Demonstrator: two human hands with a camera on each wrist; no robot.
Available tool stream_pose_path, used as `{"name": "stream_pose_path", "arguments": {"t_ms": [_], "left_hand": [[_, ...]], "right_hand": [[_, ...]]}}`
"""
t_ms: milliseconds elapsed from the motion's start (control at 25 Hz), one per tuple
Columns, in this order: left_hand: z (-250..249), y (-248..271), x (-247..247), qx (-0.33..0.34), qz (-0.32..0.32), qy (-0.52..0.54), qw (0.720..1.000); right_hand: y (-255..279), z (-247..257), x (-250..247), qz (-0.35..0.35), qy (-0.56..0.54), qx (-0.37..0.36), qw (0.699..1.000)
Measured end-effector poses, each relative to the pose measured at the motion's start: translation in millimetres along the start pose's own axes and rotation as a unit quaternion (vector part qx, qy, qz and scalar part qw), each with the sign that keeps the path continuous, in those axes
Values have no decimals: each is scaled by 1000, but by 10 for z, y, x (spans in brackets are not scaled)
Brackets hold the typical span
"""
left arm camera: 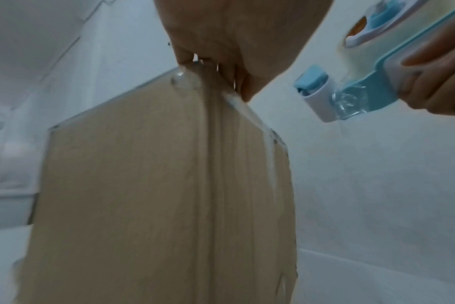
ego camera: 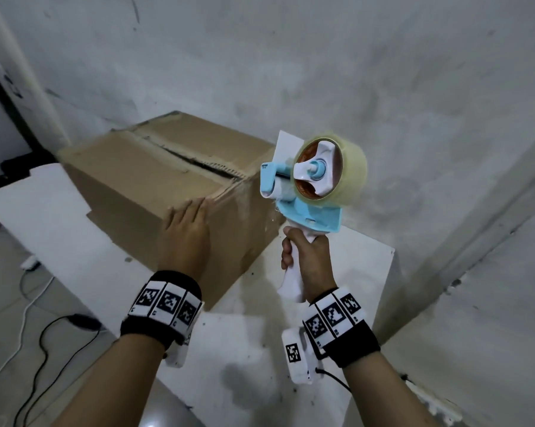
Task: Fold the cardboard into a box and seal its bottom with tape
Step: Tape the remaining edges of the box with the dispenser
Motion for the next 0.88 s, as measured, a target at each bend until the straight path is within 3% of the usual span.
{"name": "stream_pose_path", "arguments": {"t_ms": [120,200,360,440,520,600,680,800,880], "left_hand": [[272,344,-107,6,-122,167,978],[328,360,-110,39,-164,235,957],[412,301,-141,126,-115,221,960],[506,268,-210,189,-66,247,948],[585,212,-267,209,-39,289,933],[597,185,-353,163,-37,358,919],[639,245,-437,43,-32,472,880],[883,444,-670,-163,-41,640,750],[1111,579,-821,-255,13,689,679]], "right_hand": [[179,-140,125,16,4,21,1000],[266,-225,207,19,14,24,999],[454,-395,402,28,25,35,999],[542,-441,499,26,33,26,999],[611,-476,610,16,39,14,999],[667,-539,762,4,29,12,999],[733,-588,966,-3,20,1,1000],[871,-640,1393,7,3,-13,1000],[982,-702,1726,24,-12,-13,1000]]}}
Point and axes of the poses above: each hand's wrist, its own y-axis away from the middle knuckle, its own x-axis out of the palm, z = x × y, the point moved 5 cm from there along -y, towards the middle knuckle, and after that the axes turned 14 degrees about x, right-handed, at the moved point
